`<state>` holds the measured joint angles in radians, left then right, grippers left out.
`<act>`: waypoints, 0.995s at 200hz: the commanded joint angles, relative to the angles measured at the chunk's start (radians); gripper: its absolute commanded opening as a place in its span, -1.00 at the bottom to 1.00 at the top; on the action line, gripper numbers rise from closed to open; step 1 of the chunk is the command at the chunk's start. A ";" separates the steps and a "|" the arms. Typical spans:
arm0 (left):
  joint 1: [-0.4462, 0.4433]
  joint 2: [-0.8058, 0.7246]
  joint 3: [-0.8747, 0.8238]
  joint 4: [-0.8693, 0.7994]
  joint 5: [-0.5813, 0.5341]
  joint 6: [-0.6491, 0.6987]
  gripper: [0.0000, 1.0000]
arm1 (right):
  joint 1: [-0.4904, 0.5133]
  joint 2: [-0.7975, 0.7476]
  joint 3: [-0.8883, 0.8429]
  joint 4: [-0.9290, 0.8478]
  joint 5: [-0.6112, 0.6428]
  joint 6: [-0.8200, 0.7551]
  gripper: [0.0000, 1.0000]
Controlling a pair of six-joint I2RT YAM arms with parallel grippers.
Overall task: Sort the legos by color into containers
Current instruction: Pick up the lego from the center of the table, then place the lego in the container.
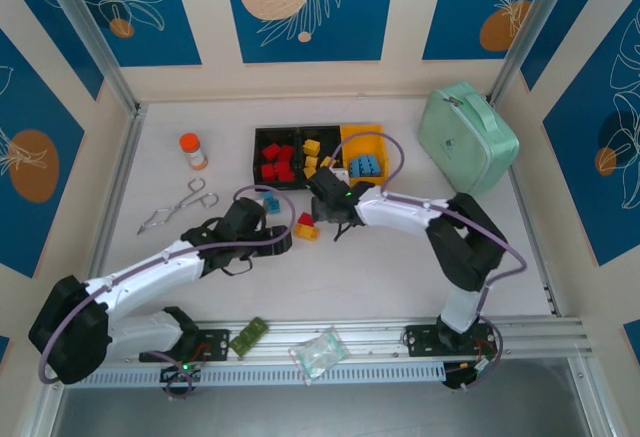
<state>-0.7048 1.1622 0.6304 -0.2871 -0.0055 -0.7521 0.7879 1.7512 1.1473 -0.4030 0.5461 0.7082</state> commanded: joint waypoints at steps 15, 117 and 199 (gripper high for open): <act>0.010 0.050 0.044 0.068 0.062 -0.004 0.54 | -0.101 -0.135 -0.018 -0.045 -0.071 0.048 0.29; 0.009 0.039 0.036 0.097 0.093 -0.018 0.52 | -0.371 0.069 0.301 -0.093 -0.214 0.266 0.30; 0.010 0.011 -0.012 0.100 0.091 -0.030 0.52 | -0.418 0.339 0.603 -0.230 -0.213 0.402 0.42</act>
<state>-0.7040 1.1984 0.6350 -0.1986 0.0711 -0.7658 0.3786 2.0548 1.6810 -0.5571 0.3500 1.0420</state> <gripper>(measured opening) 0.761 0.686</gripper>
